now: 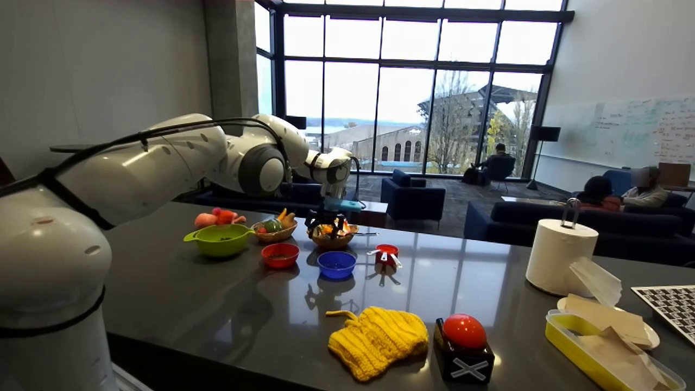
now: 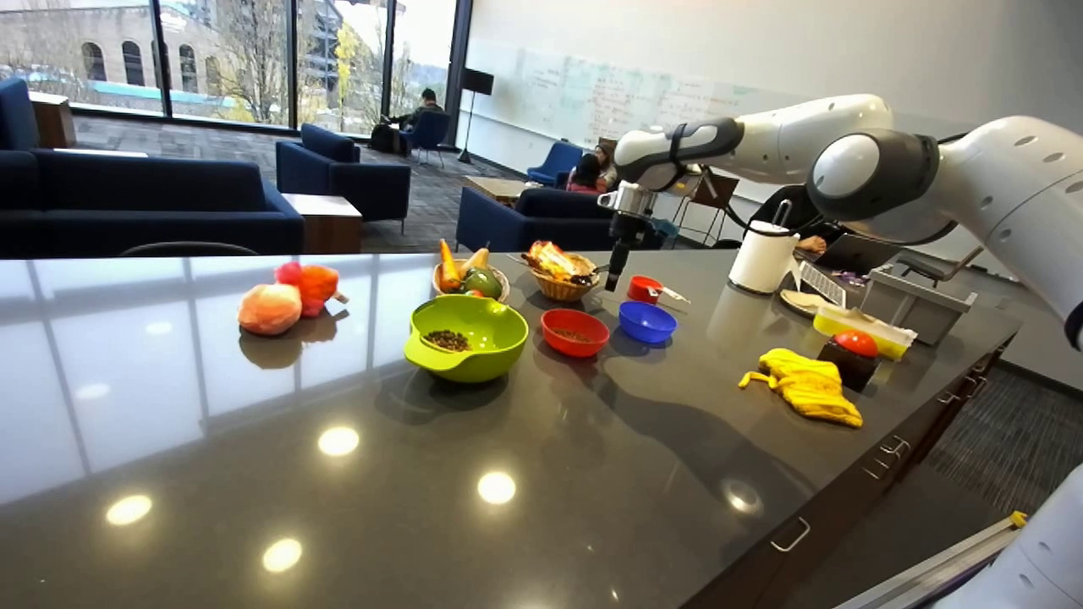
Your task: Remove the spoon in the yellow basket and use it to stir the content in the orange bowl
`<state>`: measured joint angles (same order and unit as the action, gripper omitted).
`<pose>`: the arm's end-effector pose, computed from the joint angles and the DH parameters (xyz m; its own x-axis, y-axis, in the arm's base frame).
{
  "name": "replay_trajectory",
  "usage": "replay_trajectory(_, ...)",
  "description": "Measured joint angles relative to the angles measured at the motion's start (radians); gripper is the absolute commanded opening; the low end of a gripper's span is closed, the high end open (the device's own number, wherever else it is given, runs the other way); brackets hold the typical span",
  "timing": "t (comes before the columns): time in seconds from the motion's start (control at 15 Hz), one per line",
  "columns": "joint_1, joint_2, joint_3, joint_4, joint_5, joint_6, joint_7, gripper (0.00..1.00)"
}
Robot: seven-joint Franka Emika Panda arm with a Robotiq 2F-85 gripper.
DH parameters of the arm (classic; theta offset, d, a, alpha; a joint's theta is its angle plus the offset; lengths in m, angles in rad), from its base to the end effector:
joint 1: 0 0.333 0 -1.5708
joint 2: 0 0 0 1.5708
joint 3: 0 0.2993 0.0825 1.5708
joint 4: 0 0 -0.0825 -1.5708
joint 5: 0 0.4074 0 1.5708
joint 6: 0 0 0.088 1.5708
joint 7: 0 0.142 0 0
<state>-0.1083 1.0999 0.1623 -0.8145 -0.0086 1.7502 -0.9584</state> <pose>0.7802 -0.0064 0.1868 0.5931 0.8049 0.0214 0.7904 -0.5769 -0.2061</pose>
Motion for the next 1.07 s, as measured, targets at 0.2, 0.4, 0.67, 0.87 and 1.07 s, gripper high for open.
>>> replay_trajectory(0.2, 0.015, 0.001, 0.000, 0.018, -0.052, -0.017, -0.120, 1.00)
replay_trajectory(0.4, 0.026, 0.008, 0.000, 0.037, -0.093, -0.009, -0.208, 1.00)
replay_trajectory(0.67, 0.041, 0.029, 0.000, 0.067, -0.118, 0.033, -0.300, 1.00)
replay_trajectory(0.87, 0.052, 0.051, 0.000, 0.092, -0.119, 0.057, -0.373, 1.00)
replay_trajectory(1.07, 0.060, 0.072, 0.000, 0.113, -0.121, 0.071, -0.439, 1.00)
